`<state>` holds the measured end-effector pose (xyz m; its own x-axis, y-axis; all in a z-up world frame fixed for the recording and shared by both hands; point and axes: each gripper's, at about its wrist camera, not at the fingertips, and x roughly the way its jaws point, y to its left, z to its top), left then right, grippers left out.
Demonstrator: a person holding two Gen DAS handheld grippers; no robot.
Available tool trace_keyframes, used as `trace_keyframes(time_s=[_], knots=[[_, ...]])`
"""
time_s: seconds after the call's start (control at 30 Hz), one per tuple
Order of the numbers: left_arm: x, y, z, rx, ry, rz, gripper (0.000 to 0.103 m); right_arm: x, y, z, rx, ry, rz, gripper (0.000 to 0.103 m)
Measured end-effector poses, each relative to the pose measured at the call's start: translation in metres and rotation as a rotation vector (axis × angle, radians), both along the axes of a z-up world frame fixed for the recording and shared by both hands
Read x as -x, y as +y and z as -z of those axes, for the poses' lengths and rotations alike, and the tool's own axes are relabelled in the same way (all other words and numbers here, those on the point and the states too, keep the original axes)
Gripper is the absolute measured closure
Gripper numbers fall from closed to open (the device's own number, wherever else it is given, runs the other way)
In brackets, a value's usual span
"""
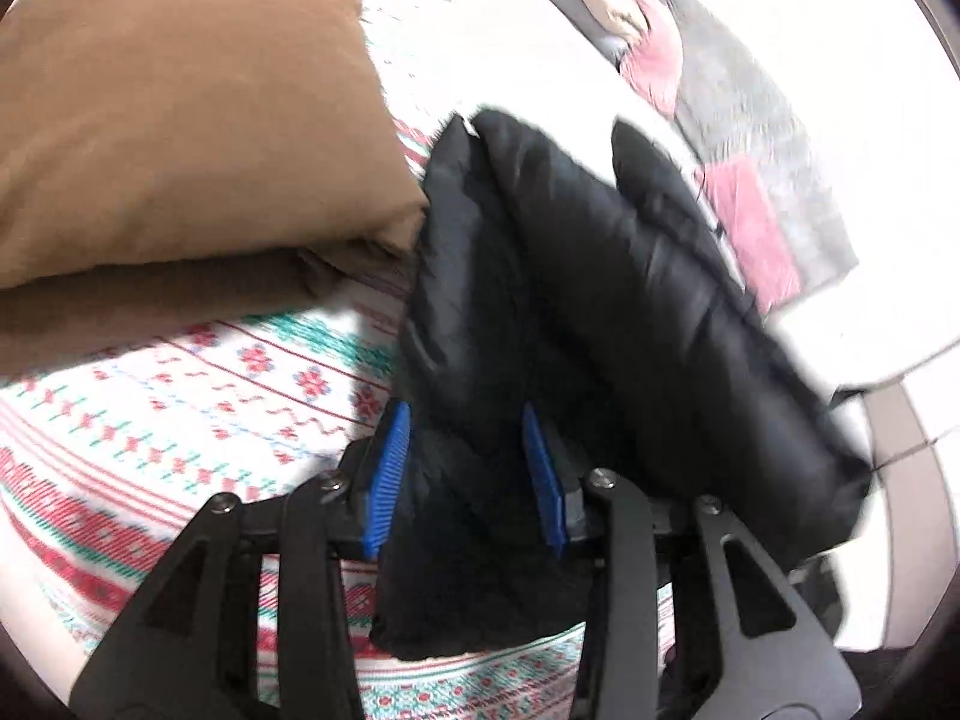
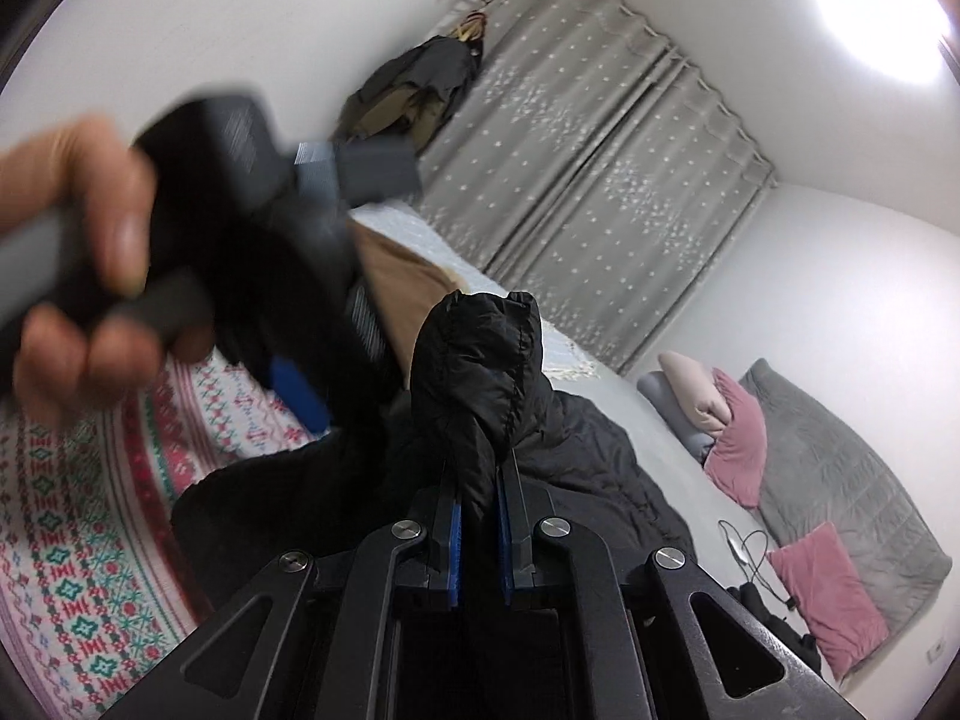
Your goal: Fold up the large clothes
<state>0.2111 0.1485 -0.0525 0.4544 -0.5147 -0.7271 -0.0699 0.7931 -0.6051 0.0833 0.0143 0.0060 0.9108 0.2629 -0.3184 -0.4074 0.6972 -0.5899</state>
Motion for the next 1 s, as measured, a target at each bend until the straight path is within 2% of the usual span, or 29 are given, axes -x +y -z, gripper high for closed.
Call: trace_keyframes(time_s=[0.13,0.27,0.37,0.5,0.63,0.7,0.8,0.97,1.0], knots=[[0.005,0.032,-0.015,0.069,-0.02,-0.06,0.062,-0.003,0.004,0.005,0.001,0.033,-0.013,0.094],[0.008,0.051,-0.024,0.104,-0.037,-0.095,0.062,-0.003,0.009,0.016,0.032,0.093,-0.064,0.09],[0.007,0.031,-0.021,0.085,-0.044,-0.081,0.062,-0.003,0.014,0.038,0.083,0.14,-0.099,0.088],[0.007,0.005,-0.024,0.038,-0.068,-0.013,0.062,-0.001,0.017,0.055,0.114,0.203,-0.119,0.081],[0.006,-0.012,-0.027,-0.04,-0.089,0.028,0.062,-0.002,0.012,0.056,0.09,0.267,-0.157,0.059],[0.006,-0.019,-0.025,-0.068,-0.09,0.036,0.062,-0.002,0.004,0.047,0.043,0.324,-0.178,0.052],[0.008,-0.028,-0.019,-0.084,-0.075,0.068,0.062,0.004,-0.027,0.01,-0.132,0.475,-0.248,0.048],[0.011,-0.039,-0.02,-0.178,-0.092,0.099,0.062,0.016,-0.091,-0.047,-0.377,0.479,-0.296,0.046],[0.012,-0.041,-0.017,-0.197,-0.092,0.098,0.062,0.012,-0.106,-0.055,-0.456,0.487,-0.296,0.046]])
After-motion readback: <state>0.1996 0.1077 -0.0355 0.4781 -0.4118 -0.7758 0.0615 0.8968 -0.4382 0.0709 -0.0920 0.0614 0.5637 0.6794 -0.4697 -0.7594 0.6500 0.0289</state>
